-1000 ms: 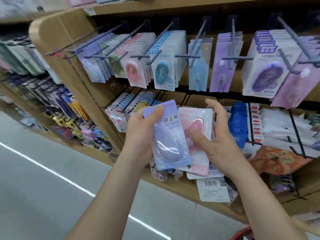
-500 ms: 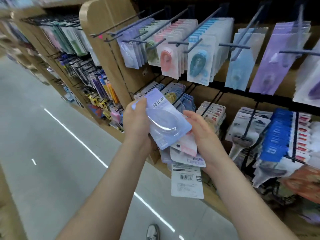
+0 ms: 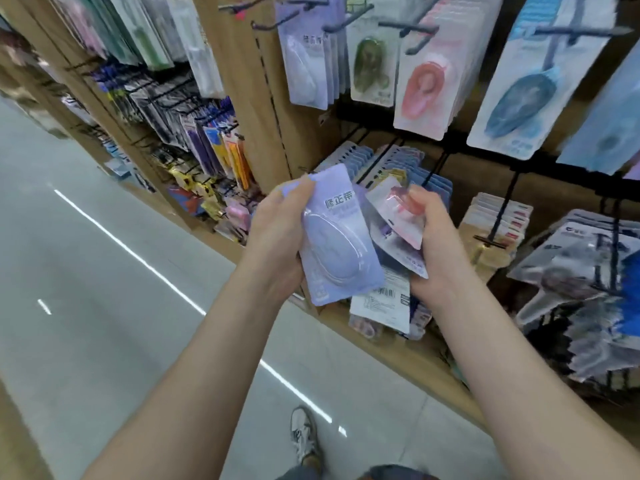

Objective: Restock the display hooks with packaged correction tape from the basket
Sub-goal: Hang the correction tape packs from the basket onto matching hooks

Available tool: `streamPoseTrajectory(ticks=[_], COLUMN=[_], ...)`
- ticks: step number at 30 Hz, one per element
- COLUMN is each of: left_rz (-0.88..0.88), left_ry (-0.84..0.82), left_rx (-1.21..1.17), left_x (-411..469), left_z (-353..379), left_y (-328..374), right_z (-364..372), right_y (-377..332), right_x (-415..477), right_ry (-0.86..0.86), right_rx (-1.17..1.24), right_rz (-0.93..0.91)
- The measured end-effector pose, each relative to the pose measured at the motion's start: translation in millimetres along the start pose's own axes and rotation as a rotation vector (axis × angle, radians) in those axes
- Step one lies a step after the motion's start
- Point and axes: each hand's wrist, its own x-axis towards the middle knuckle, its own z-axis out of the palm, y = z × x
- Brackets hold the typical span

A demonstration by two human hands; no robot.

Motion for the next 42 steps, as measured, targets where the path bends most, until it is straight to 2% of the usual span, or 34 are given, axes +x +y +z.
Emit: streamPoseTrajectory(ticks=[6, 11, 15, 17, 20, 25, 32, 37, 42], left_rz=[-0.052, -0.071, -0.050, 0.005, 0.178, 0.450, 0.631, 0.635, 0.512], left_ry=[-0.022, -0.055, -0.005, 0.036, 0.038, -0.220, -0.196, -0.245, -0.288], left_rx=[0.144, 0.136, 0.078, 0.045, 0.041, -0.006, 0.063, 0.061, -0.020], left_x=[56, 89, 105, 118, 138, 159, 189, 192, 191], left_z=[-46, -65, -64, -61, -61, -52, -31, -31, -26], left_y=[18, 24, 24, 28, 43, 78, 106, 107, 116], right_z=[51, 73, 82, 85, 87, 89, 93, 97, 107], right_y=[38, 52, 50, 50, 42, 25, 14, 10, 5], right_x=[32, 47, 57, 67, 78, 80, 85, 88, 90], right_ry=[-0.063, 0.016, 0.065, 0.075, 0.084, 0.134, 0.112, 0.069, -0.020], right_rx=[0.013, -0.113, -0.095, -0.055, -0.061, -0.386, -0.572, -0.579, -0.631], right_rz=[-0.106, -0.205, -0.235, -0.245, -0.313, -0.589, -0.689, -0.688, -0.692])
